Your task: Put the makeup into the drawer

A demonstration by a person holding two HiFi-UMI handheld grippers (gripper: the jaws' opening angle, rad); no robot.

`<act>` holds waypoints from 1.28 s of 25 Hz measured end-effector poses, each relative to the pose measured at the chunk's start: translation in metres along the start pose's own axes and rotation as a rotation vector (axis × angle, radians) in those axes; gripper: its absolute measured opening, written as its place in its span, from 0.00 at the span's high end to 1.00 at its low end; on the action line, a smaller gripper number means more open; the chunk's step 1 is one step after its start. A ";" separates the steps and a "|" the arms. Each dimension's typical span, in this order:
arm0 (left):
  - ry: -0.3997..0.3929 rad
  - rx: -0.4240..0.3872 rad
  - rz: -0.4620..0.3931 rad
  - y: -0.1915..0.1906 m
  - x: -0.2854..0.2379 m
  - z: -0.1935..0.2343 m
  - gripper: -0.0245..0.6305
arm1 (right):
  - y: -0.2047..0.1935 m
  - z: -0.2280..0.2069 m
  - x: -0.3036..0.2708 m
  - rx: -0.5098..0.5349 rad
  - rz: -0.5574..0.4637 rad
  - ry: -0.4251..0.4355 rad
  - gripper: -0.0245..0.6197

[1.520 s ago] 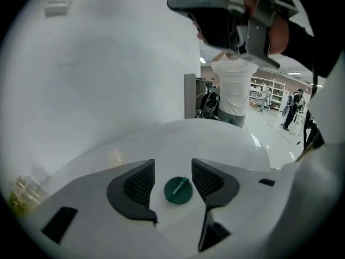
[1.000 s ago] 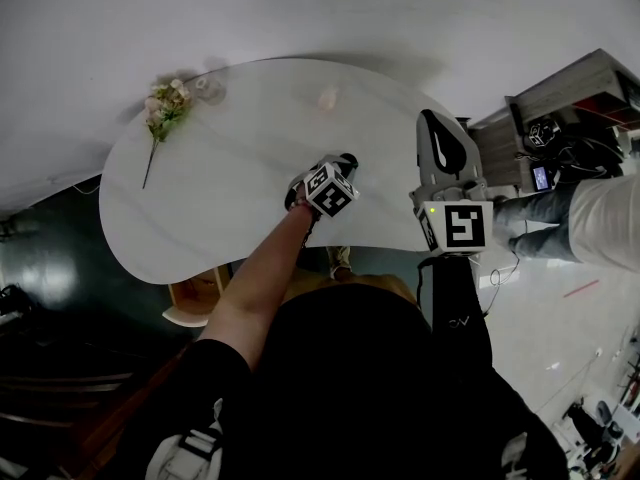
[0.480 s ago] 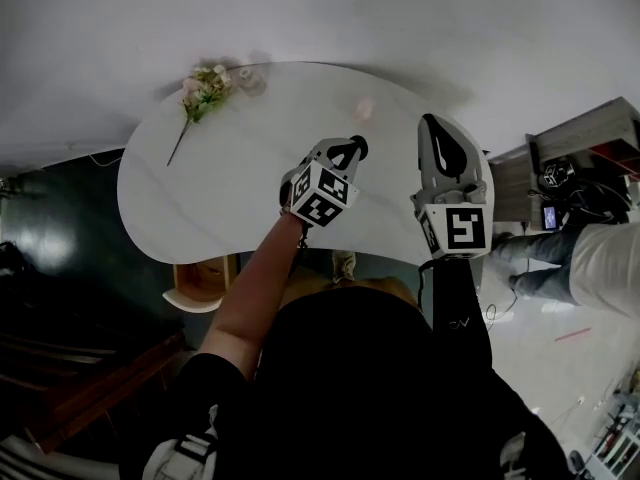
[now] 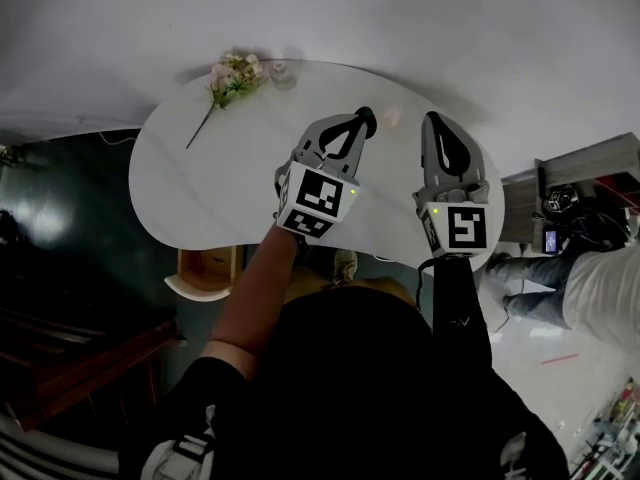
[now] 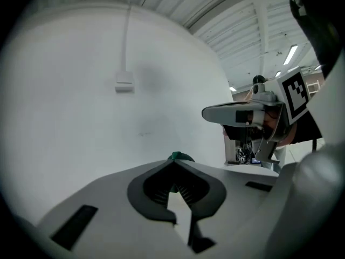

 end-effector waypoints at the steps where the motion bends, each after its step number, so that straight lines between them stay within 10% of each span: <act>1: 0.022 0.005 -0.003 -0.001 0.007 0.006 0.95 | 0.001 0.006 -0.004 -0.004 -0.008 0.016 0.96; 20: 0.588 0.116 0.094 -0.072 0.253 0.143 0.95 | 0.034 0.261 -0.106 -0.058 -0.087 0.594 0.95; 32: 0.890 0.161 0.202 -0.124 0.402 0.152 0.95 | 0.052 0.425 -0.103 -0.104 -0.140 0.924 0.96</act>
Point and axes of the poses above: the fingertips, and each gripper's own axes: x backward along the fingers, z to its left, y out of its top, the point moved 6 cm from there along x, backward along the fingers
